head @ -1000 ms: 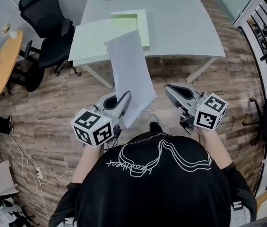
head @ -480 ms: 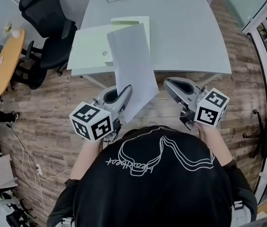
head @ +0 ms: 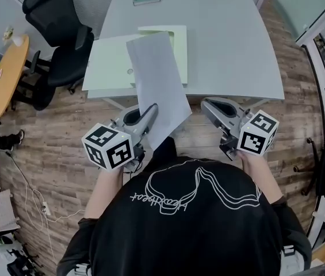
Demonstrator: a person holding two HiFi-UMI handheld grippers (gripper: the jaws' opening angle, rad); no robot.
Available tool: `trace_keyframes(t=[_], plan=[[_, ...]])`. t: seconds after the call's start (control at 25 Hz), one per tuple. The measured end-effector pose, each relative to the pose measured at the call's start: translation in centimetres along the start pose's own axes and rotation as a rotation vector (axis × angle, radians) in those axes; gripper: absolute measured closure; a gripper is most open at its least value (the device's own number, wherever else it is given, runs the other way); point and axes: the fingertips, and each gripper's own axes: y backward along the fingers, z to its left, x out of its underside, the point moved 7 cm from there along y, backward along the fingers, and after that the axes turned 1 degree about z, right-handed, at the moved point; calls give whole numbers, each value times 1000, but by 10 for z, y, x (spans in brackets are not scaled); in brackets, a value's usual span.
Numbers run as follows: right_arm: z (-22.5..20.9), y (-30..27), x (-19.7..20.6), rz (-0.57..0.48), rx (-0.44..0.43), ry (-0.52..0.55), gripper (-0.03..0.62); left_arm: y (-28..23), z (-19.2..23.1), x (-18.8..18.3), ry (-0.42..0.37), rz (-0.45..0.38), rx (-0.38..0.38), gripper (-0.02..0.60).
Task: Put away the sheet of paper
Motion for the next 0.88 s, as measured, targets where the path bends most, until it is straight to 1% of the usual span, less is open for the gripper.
trace_keyframes(t=[0.12, 0.36, 0.6, 0.76, 0.88], plan=[[-7, -14, -6, -2, 17, -11, 585, -4, 21, -6, 23, 12, 16, 571], [-21, -47, -23, 2, 50, -18, 585, -11, 66, -25, 36, 28, 32, 571], [-39, -82, -42, -13, 72, -24, 585, -14, 122, -45, 100, 36, 47, 571], [-51, -108, -48, -18, 91, -39, 585, -9, 165, -56, 182, 30, 53, 571], [-61, -124, -50, -20, 101, -56, 585, -5, 196, -61, 221, 29, 45, 571]])
